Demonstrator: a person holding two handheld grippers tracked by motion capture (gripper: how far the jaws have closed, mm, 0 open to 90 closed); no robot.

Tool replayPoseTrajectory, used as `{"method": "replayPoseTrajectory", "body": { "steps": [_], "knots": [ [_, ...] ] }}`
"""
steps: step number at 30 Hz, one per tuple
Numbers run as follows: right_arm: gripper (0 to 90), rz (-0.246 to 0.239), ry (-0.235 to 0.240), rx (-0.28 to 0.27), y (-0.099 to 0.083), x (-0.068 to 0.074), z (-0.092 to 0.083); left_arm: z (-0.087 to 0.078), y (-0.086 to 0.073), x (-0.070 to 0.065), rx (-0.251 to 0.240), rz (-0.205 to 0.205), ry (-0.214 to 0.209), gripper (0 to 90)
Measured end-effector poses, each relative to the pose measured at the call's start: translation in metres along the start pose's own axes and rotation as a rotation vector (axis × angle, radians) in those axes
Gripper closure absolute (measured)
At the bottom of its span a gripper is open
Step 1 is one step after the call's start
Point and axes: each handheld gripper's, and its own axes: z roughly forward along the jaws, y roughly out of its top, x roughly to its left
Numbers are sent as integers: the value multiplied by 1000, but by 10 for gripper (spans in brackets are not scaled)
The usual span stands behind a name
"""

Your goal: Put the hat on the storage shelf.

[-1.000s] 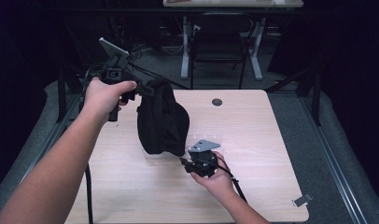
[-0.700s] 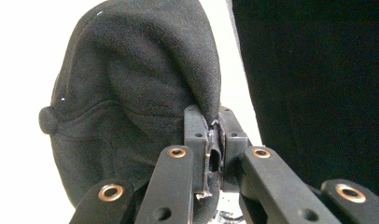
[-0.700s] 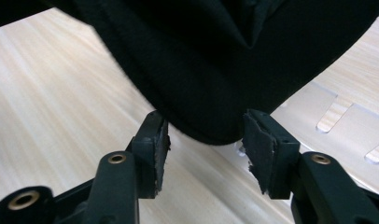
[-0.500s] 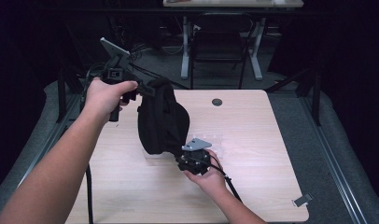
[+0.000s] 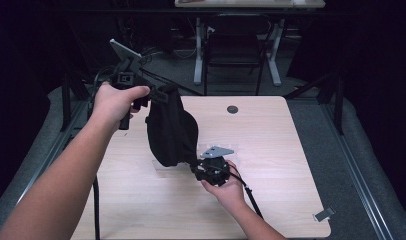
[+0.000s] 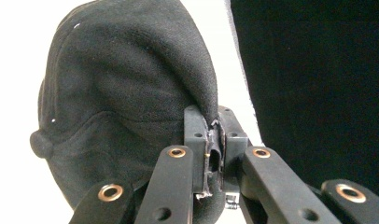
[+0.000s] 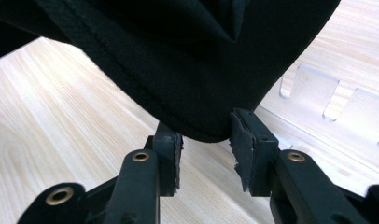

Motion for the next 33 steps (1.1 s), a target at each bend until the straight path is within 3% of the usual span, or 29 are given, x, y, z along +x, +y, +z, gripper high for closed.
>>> {"method": "replayPoseTrajectory", "body": {
  "steps": [10,19,28,31,33],
  "knots": [
    [636,-9,-12,13,-3,2,1,10,1,-5,1,8,-4,855],
    [638,20,2,21,-5,-2,-1,19,4,-13,7,26,-13,855],
    [601,37,19,-21,-5,-1,-7,29,5,-20,10,32,-39,854],
    [612,30,13,-34,-3,1,-8,32,4,-22,15,40,-56,853],
    [656,-7,-20,-31,-2,5,-9,34,4,-23,15,48,-60,851]
  ]
}}
